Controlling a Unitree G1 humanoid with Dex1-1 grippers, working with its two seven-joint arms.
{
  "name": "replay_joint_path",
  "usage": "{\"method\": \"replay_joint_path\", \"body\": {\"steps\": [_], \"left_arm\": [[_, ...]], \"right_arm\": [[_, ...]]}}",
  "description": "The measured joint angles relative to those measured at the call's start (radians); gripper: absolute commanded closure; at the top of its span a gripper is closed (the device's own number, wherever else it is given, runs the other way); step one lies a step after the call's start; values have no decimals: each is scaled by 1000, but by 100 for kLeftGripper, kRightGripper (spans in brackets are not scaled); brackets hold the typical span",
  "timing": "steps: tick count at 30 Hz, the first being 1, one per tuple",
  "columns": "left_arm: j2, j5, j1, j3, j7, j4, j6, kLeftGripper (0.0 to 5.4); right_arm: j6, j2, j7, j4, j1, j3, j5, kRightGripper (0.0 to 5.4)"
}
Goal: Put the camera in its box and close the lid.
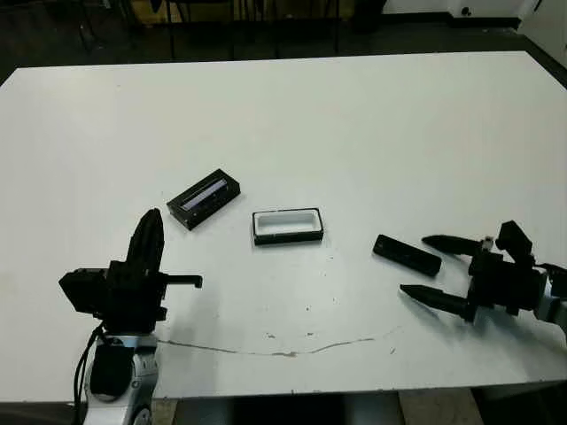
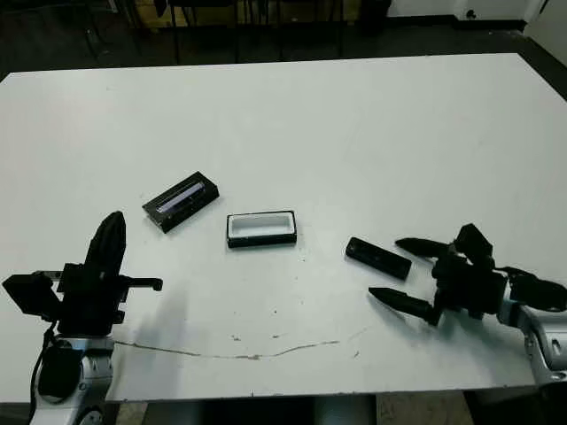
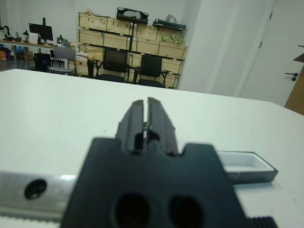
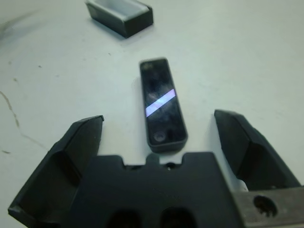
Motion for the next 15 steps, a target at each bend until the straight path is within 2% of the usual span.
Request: {"method": "replay_joint_path", "body": {"steps": [2,5,9,15], "left_arm": [[0,0,0,0,0,0,0,540],[0,2,0,0,0,0,0,540],[-1,-1,1,-1,0,-1,1,540],[-1,8,2,-3,9,-2,1,540]], "right_arm": [[-2,0,-10,-2,0,3,-4,1],[2,6,-57,-37,16,4,-9,32],[-3,38,-132,-77,49,-4,-9,102],[-79,65,-152,-12,34,-15,-8,211]]}}
